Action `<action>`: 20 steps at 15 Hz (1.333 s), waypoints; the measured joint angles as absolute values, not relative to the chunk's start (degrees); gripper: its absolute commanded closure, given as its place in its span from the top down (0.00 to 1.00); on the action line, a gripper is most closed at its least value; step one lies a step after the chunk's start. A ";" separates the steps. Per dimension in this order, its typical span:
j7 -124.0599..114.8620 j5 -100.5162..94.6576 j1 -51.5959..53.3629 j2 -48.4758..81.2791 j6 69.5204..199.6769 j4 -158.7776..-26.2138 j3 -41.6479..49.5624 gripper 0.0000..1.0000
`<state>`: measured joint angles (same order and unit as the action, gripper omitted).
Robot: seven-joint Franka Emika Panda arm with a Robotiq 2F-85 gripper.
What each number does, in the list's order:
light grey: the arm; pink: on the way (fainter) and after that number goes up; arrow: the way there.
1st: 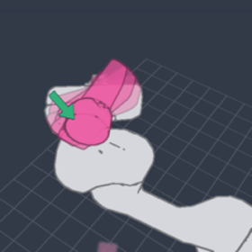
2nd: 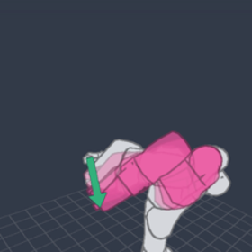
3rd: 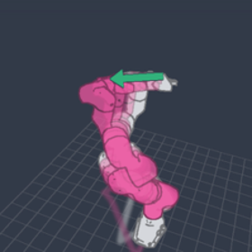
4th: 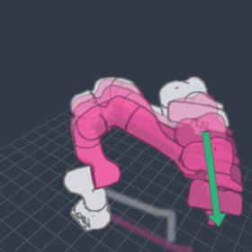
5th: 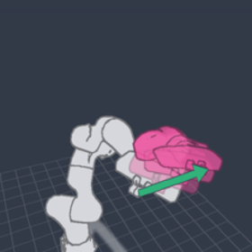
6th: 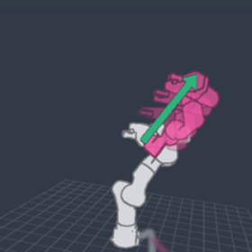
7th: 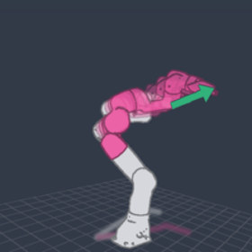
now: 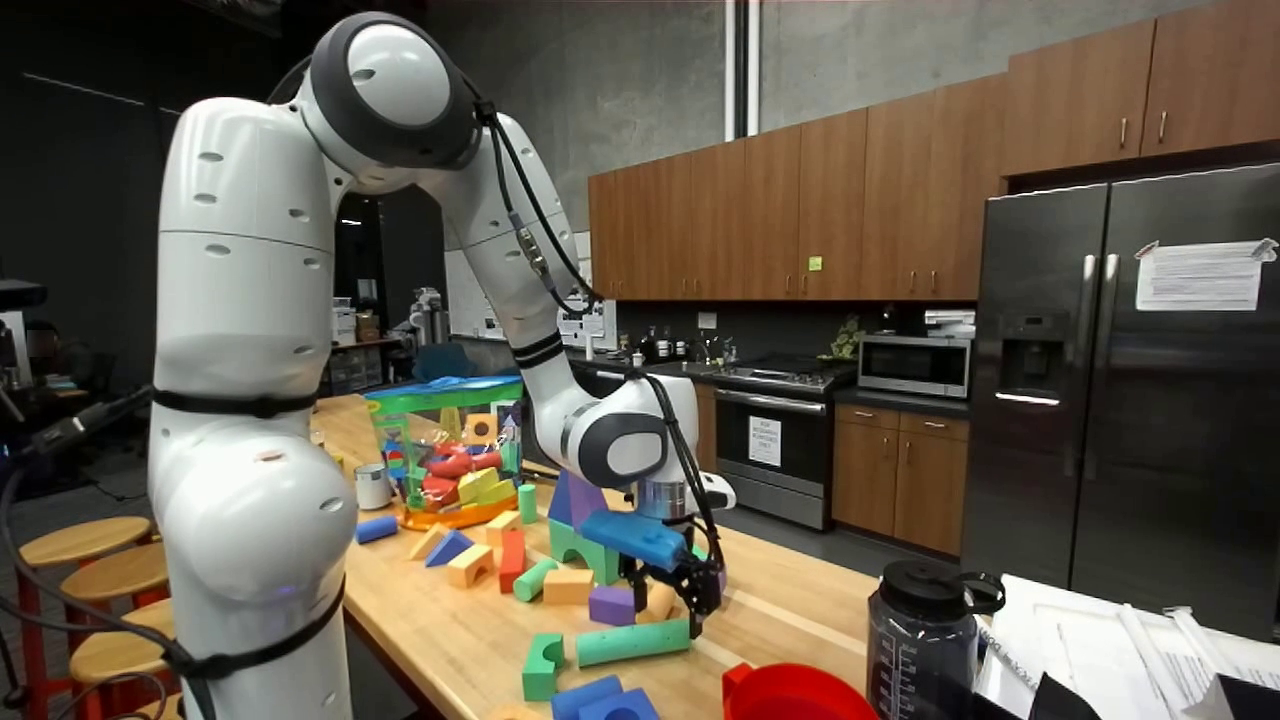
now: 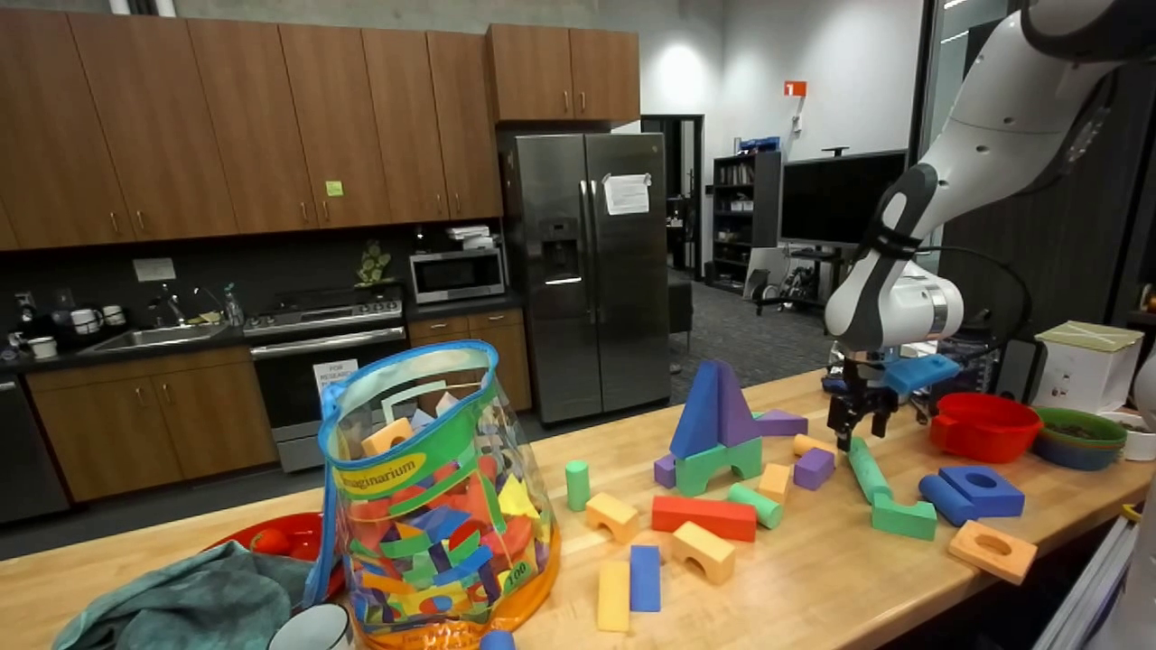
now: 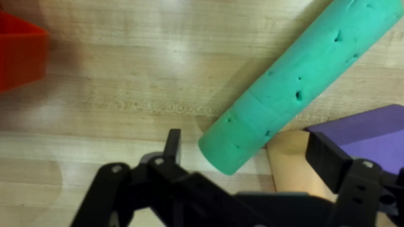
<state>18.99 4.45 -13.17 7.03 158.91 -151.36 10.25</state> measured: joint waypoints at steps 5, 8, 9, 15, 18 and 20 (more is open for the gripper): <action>26.11 10.39 -14.62 6.43 158.89 -153.66 9.49 1.00; 28.46 11.47 -15.14 6.14 158.89 -154.45 9.45 1.00; 28.76 11.48 -15.21 6.02 158.89 -154.57 9.45 1.00; 29.67 11.48 -15.37 5.62 158.92 -155.10 9.46 1.00; 30.12 11.46 -15.37 5.60 158.91 -155.14 9.49 1.00; 30.11 11.40 -15.37 5.60 159.34 -155.19 9.58 1.00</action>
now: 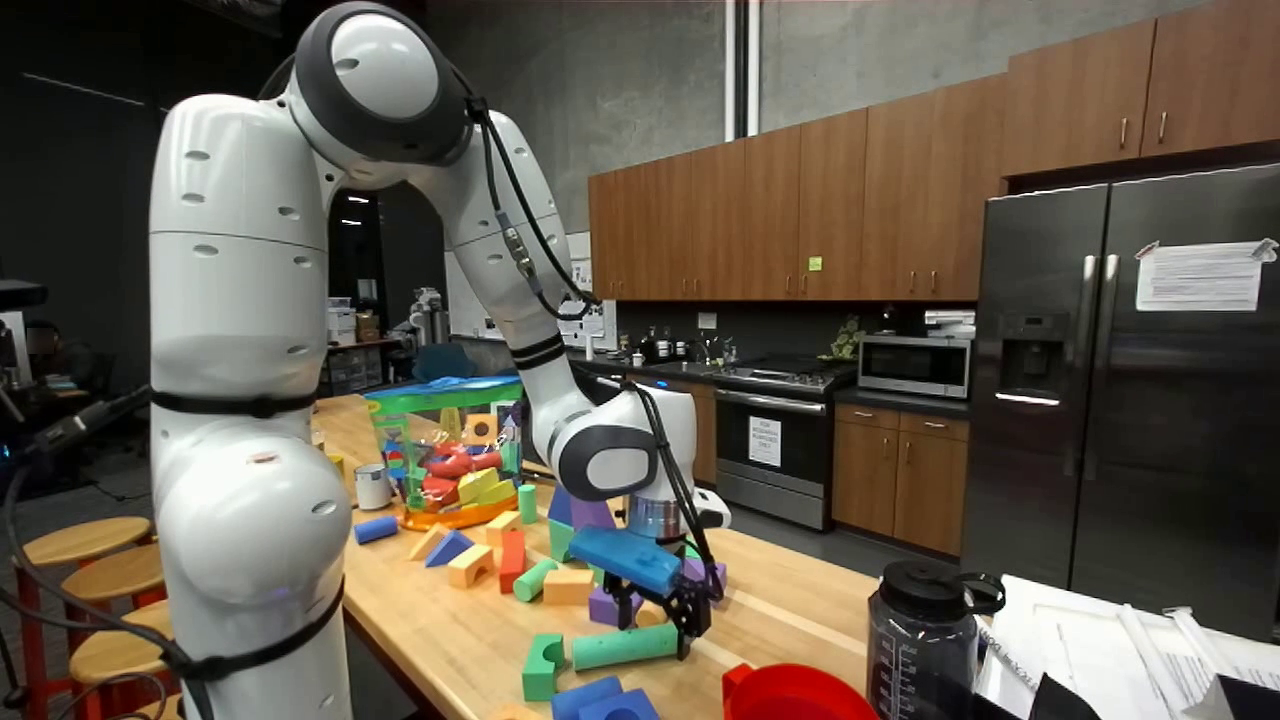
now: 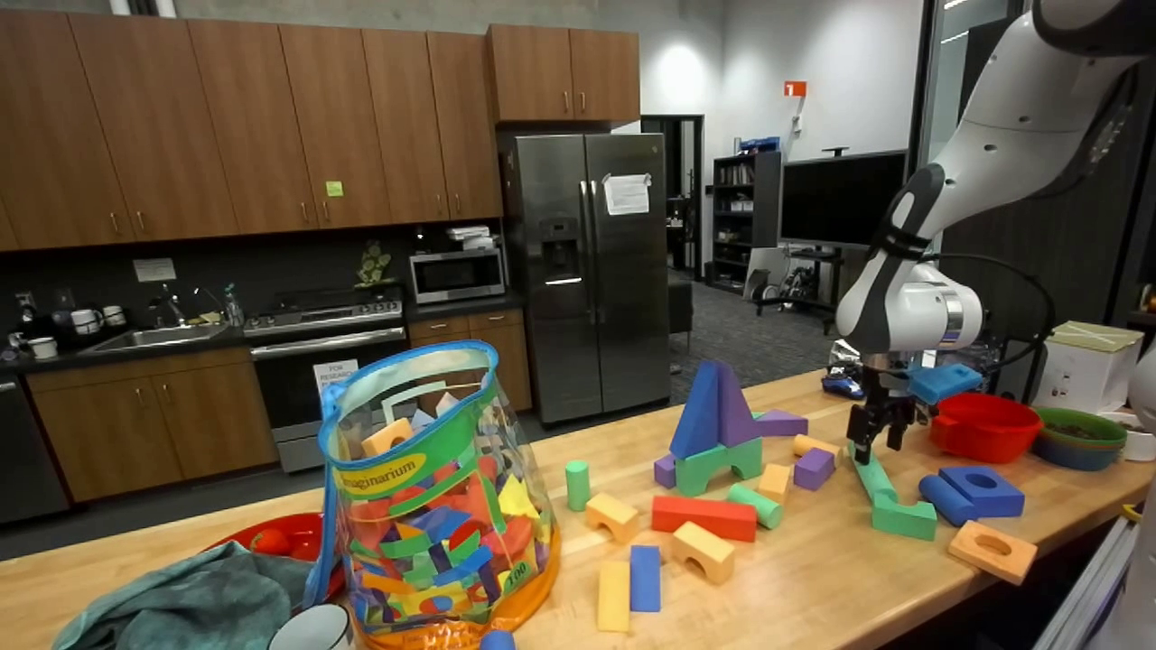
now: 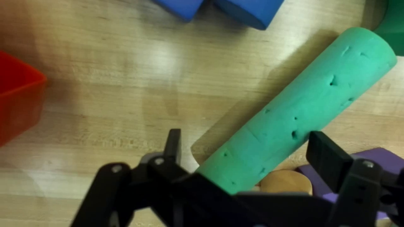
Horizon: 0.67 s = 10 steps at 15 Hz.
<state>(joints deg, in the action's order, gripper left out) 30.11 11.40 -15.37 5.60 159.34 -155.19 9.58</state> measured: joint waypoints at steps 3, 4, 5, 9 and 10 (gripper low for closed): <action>30.08 11.38 -15.37 5.61 162.34 -155.58 9.76 1.00; 30.08 11.38 -15.37 5.62 163.80 -155.80 9.83 1.00; 30.08 11.38 -15.37 5.62 165.18 -156.05 9.92 1.00; 29.82 11.09 -15.36 5.66 169.25 -157.03 10.38 1.00; 29.26 10.41 -15.33 5.74 170.67 -157.29 10.72 1.00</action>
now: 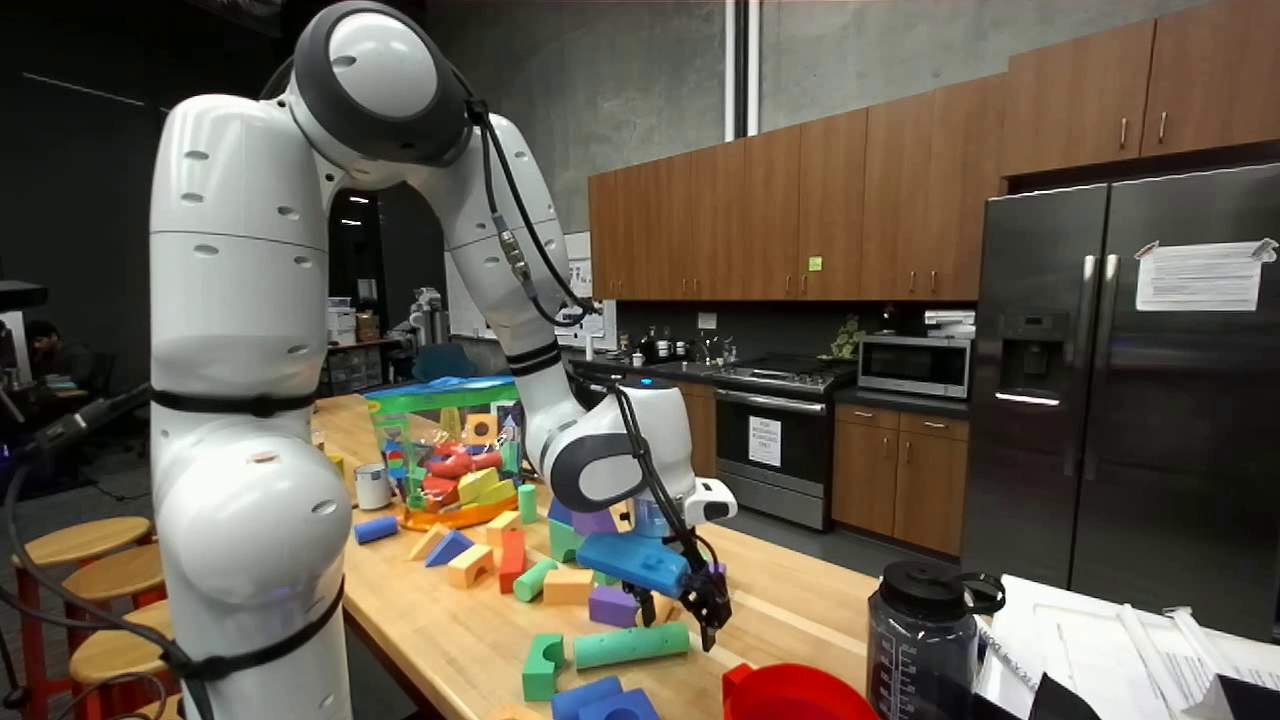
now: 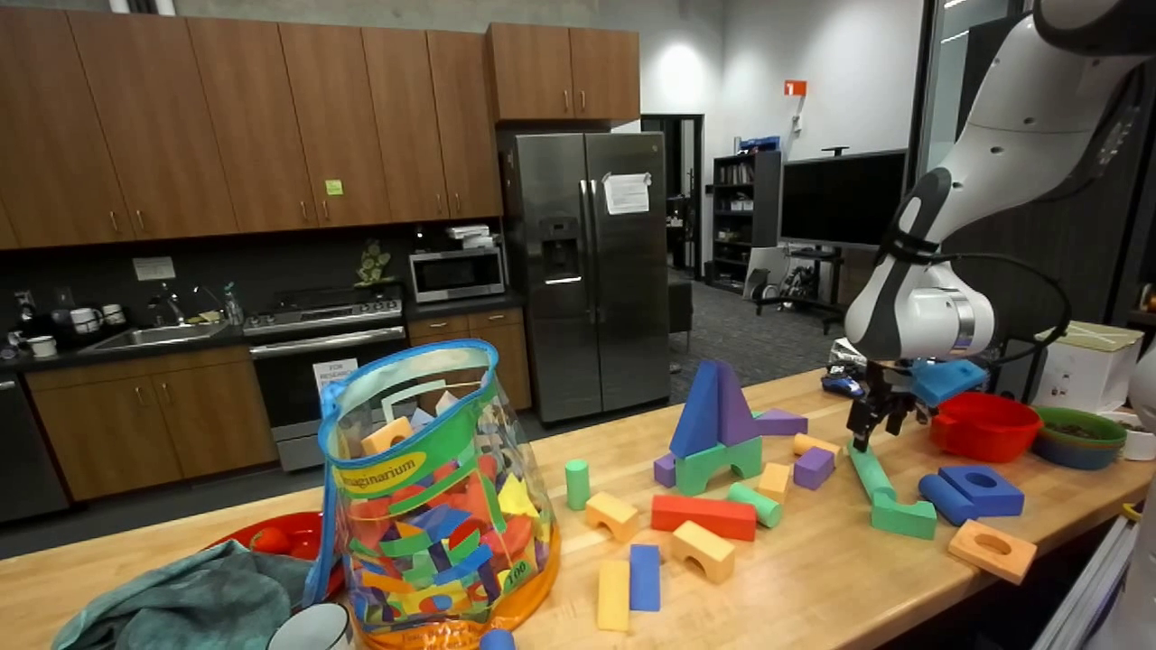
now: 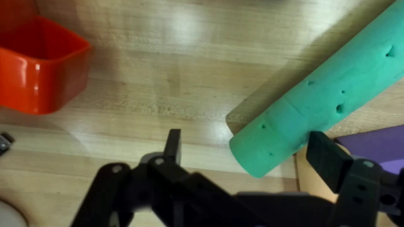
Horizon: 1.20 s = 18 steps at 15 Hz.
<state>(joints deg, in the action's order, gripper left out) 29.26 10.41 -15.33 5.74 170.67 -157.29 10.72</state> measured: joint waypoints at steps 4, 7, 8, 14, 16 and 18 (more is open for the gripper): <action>29.12 8.66 -14.66 5.78 175.14 -159.63 10.54 1.00; 29.35 9.11 -13.49 6.77 177.48 -159.67 8.46 1.00; 29.18 9.11 -13.20 6.88 177.43 -159.57 8.41 1.00; 29.19 9.11 -13.59 7.07 177.42 -159.42 8.67 1.00; 29.19 9.11 -13.62 7.07 177.42 -159.42 8.71 1.00; 29.19 9.11 -13.62 7.09 177.42 -159.41 8.70 1.00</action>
